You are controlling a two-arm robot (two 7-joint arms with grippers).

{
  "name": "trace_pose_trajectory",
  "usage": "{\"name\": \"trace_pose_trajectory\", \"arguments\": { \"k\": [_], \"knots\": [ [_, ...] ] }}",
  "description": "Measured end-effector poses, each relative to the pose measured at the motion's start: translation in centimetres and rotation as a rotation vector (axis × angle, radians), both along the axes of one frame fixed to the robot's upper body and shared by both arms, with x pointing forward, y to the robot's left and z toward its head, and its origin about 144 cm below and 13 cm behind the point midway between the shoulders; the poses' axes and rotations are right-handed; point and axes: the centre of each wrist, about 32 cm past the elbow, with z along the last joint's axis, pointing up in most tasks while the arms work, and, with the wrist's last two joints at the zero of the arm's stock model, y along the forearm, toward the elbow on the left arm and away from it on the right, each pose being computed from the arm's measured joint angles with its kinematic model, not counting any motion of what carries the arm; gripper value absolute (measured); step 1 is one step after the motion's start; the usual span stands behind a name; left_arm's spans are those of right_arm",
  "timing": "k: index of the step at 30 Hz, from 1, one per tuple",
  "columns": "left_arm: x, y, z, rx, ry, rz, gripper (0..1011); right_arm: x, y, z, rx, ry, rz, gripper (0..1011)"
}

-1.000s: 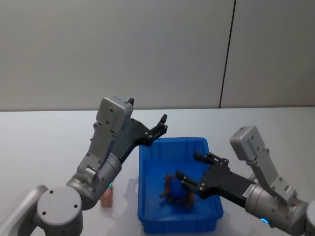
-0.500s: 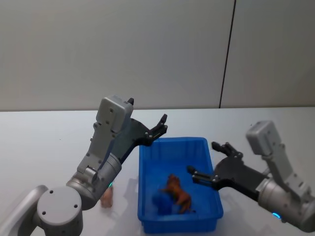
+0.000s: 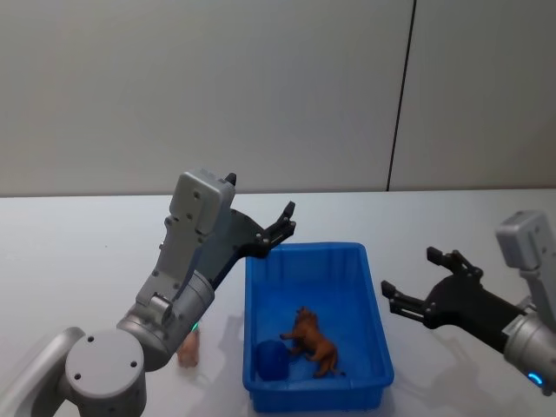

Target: Pick up the two dolls from the table and place them into the box.

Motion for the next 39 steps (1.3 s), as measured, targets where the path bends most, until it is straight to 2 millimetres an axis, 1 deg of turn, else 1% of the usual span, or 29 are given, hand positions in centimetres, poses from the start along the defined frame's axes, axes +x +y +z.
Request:
{"name": "trace_pose_trajectory", "arguments": {
  "k": [6, 16, 22, 31, 39],
  "knots": [
    [0.0, 0.0, 0.0, 0.0, 0.0, 0.0, 1001, -0.1, -1.0, -0.1, 0.004, 0.009, -0.025, 1001],
    [-0.5, 0.2, 0.1, 0.019, 0.007, 0.021, 1001, -0.2, -1.9, -0.2, 0.008, 0.016, -0.047, 1001],
    [-1.5, 0.6, 0.1, 0.037, 0.032, 0.065, 1001, -0.3, -2.1, -0.3, 0.008, 0.018, -0.054, 1001],
    [-3.5, 1.5, -0.6, 0.055, 0.101, 0.141, 1001, -0.3, -2.4, -0.3, 0.009, 0.02, -0.06, 1001],
    [-5.4, 2.4, -2.2, 0.058, 0.186, 0.205, 1001, -0.3, -2.5, -0.3, 0.009, 0.021, -0.063, 1001]
  ]
}}
